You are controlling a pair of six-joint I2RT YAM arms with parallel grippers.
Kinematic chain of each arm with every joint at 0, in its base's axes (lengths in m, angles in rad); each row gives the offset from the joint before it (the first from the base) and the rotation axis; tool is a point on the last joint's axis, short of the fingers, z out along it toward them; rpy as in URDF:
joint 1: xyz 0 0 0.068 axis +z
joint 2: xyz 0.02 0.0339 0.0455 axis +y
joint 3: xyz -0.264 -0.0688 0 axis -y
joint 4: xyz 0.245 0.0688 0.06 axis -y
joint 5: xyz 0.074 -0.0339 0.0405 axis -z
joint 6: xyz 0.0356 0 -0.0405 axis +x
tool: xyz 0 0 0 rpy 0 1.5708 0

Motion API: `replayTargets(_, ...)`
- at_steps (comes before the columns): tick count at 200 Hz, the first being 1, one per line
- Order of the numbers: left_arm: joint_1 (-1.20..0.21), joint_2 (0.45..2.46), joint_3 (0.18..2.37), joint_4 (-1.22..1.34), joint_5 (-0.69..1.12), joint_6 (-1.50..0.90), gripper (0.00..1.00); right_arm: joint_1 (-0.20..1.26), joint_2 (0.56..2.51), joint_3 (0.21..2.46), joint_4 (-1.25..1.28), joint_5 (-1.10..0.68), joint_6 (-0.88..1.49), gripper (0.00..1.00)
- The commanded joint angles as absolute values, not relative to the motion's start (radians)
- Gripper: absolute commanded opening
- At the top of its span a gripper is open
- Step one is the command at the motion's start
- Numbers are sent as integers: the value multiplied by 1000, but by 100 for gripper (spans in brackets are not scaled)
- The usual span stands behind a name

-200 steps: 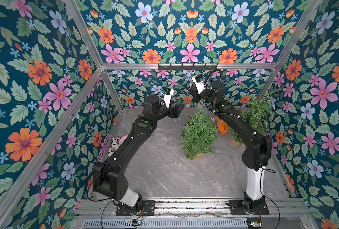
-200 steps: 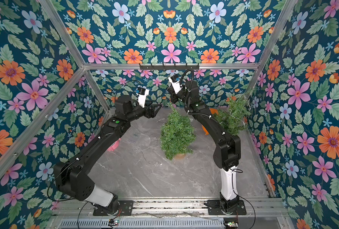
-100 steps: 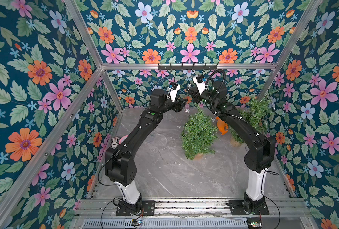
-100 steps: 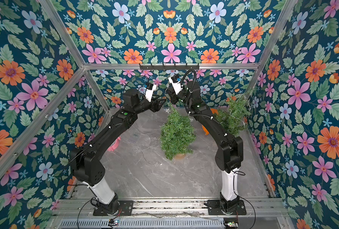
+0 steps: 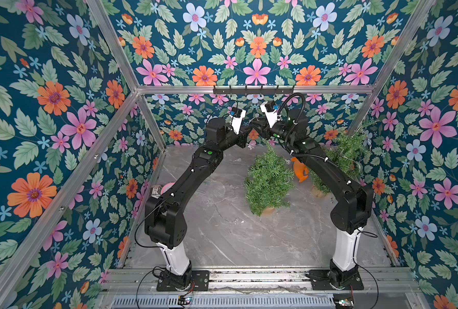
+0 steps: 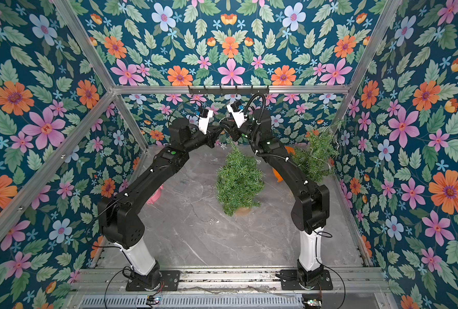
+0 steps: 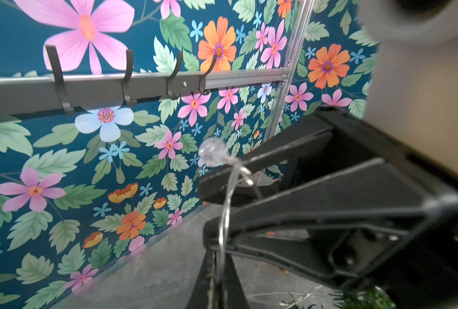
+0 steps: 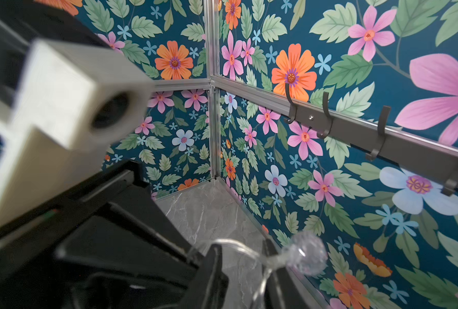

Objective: Wrap string light around the christmas tree
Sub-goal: Wrap the light string around the Christmas tree.

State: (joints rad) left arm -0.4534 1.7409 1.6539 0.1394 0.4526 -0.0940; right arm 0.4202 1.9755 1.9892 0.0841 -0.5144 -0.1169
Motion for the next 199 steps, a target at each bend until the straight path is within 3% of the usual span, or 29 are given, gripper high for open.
replayTargets(1,-457,1700,1632,260,442,-119,0,418,2011,2023,62,-468,-134,40)
replayTargets(57,-462,1642,1614,225,429,-56,0,409,2140,2151,16,-460,-105,56)
replayTargets(138,-462,1630,1680,143,409,7,0,373,2201,2217,-41,-468,-113,63)
replayTargets(199,-460,1585,1684,101,327,90,0,347,2217,2205,-6,-280,-56,72)
